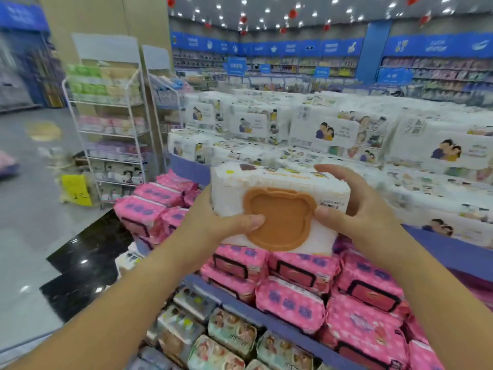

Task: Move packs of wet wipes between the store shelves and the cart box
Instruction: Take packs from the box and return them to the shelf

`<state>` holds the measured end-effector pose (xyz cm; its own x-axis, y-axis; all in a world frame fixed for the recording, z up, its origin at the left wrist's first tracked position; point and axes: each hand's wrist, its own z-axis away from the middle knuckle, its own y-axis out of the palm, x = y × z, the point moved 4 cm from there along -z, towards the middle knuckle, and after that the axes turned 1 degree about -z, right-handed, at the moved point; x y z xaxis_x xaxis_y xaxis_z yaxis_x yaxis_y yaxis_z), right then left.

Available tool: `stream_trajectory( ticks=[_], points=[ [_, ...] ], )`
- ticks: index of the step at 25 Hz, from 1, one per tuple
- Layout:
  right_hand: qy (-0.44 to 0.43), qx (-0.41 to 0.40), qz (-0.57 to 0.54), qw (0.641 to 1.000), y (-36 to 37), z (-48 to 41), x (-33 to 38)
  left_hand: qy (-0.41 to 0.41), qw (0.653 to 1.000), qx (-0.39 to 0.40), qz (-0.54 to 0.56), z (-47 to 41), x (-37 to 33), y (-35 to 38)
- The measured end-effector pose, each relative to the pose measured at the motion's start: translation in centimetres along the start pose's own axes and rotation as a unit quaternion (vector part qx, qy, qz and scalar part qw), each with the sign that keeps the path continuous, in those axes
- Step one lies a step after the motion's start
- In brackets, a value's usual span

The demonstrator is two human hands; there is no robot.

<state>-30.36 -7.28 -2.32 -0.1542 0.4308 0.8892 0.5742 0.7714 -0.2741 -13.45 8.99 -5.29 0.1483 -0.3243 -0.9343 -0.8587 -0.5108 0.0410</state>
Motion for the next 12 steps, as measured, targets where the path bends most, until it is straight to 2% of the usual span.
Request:
stream_trajectory(
  ticks=[7, 12],
  points=[
    [0.067, 0.093, -0.058, 0.992, 24.8, -8.5, -6.3, -0.131, 0.984, -0.068, -0.098, 5.7, 3.6, -25.4],
    [0.131, 0.165, -0.053, 0.976, 38.3, -11.6, -12.6, -0.223, 0.962, -0.083, -0.135, 9.4, 9.5, -38.1]
  ],
)
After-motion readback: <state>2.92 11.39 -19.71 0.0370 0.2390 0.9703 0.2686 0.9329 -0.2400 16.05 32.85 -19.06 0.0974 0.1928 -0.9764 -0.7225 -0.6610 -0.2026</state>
